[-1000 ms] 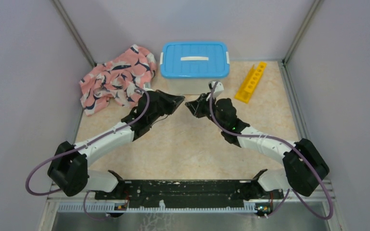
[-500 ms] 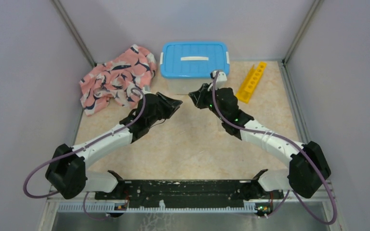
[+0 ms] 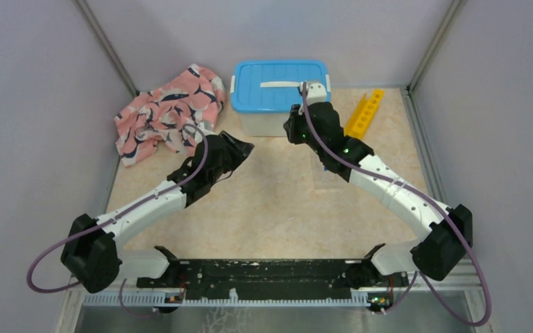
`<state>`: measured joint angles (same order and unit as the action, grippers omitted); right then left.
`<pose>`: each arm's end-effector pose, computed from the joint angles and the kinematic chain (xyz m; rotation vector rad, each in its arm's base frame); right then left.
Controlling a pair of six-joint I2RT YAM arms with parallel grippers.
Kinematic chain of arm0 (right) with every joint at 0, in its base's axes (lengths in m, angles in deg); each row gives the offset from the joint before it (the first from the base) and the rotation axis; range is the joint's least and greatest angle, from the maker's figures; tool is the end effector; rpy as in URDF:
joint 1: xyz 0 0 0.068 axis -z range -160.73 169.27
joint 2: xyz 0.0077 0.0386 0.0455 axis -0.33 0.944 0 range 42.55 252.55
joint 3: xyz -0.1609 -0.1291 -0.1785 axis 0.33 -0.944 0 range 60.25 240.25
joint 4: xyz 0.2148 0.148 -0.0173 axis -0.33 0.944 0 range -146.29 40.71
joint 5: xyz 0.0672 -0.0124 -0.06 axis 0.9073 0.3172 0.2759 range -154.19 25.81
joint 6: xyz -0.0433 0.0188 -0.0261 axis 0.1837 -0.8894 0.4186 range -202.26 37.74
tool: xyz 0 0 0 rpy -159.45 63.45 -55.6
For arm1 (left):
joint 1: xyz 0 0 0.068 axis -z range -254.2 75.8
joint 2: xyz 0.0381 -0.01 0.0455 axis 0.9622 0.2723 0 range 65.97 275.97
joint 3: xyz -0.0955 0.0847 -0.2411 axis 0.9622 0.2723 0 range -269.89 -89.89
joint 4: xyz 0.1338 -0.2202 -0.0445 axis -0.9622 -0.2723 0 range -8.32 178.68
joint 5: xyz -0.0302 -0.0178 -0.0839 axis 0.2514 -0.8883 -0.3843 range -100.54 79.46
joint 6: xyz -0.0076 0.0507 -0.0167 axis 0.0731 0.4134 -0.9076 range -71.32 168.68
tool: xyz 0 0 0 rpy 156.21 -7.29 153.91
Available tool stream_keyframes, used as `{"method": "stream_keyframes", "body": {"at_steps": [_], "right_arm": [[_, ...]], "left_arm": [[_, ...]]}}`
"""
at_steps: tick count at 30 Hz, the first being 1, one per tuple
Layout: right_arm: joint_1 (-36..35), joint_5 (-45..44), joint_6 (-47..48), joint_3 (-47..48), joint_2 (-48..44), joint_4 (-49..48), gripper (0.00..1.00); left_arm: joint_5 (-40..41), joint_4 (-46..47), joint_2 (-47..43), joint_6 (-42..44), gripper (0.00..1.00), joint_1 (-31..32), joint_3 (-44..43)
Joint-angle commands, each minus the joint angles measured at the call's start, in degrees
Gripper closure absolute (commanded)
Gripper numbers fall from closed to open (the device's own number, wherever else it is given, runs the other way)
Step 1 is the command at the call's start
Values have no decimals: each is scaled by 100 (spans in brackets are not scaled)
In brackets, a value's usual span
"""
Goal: Organize the chemistry lab equipment
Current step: Pick up the test tube at the center of the board, then insert the test tube into the slot of the test tube rack.
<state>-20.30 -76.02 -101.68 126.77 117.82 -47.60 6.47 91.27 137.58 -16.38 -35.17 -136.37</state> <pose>0.2421 0.1906 0.3582 -0.1895 1.8913 0.5139 0.2270 -0.1707 0.2728 -0.6605 1.9491 -0.8897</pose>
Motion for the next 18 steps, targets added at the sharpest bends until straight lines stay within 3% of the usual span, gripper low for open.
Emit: {"method": "stream_keyframes", "body": {"at_steps": [1, 10, 18], "right_arm": [[82, -787, 619, 1294, 291, 2062, 95], [202, -1294, 503, 2218, 684, 4214, 96], [343, -1409, 351, 2450, 962, 5283, 96]], "left_arm": [[378, -364, 235, 986, 53, 26, -492], [413, -710, 529, 1823, 53, 35, -828], [644, -733, 350, 2265, 53, 68, -697]]}}
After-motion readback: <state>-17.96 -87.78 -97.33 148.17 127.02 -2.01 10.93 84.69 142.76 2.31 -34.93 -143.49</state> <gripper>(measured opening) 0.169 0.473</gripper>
